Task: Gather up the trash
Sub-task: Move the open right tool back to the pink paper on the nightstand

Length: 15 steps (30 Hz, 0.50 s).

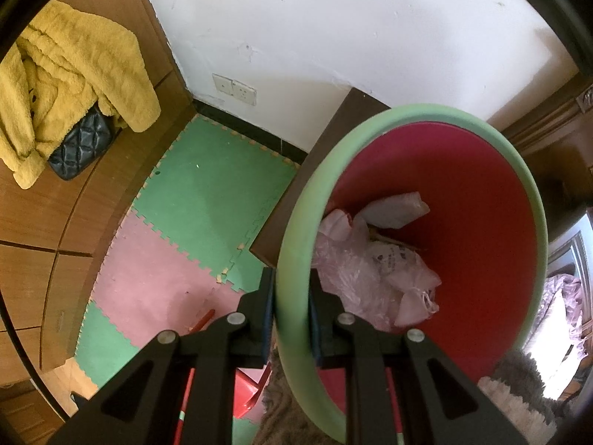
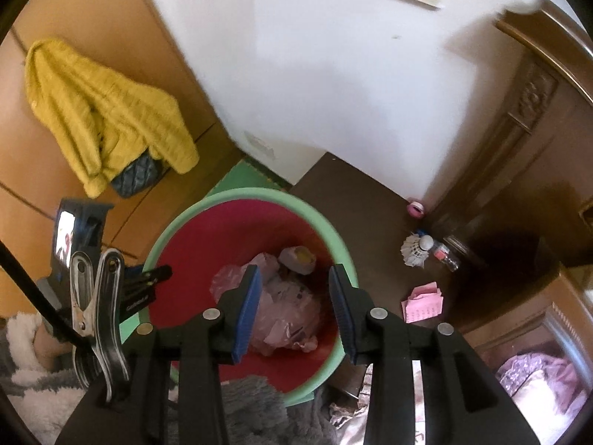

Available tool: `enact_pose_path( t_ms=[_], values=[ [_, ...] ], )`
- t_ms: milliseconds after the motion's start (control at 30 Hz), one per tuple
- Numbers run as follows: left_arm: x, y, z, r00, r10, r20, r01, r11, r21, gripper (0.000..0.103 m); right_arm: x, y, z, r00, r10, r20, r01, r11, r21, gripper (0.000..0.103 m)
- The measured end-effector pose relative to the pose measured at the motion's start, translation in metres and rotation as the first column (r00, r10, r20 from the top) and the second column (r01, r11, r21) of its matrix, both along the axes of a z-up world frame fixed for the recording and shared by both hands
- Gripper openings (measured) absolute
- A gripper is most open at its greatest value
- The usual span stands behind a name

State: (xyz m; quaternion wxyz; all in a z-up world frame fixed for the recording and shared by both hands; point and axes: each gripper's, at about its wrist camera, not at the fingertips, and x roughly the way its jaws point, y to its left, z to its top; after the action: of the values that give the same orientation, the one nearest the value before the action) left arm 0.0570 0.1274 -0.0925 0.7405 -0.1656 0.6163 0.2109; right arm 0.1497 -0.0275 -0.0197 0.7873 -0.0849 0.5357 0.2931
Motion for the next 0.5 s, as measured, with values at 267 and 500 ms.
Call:
enact_pose_path(
  t_ms=[267,500],
  values=[
    [0.001,0.000,0.000,1.000,0.002,-0.009,-0.002,1.000,0.005,0.016,0.011,-0.042,0.000,0.991,-0.137,-0.005,0.137,0.991,0.006,0.039],
    [0.001,0.001,0.000,1.000,0.020,-0.014,-0.020,1.000,-0.004,0.016,0.018,-0.093,-0.003,0.960,-0.281,-0.011,0.281,0.960,0.008,0.039]
  ],
)
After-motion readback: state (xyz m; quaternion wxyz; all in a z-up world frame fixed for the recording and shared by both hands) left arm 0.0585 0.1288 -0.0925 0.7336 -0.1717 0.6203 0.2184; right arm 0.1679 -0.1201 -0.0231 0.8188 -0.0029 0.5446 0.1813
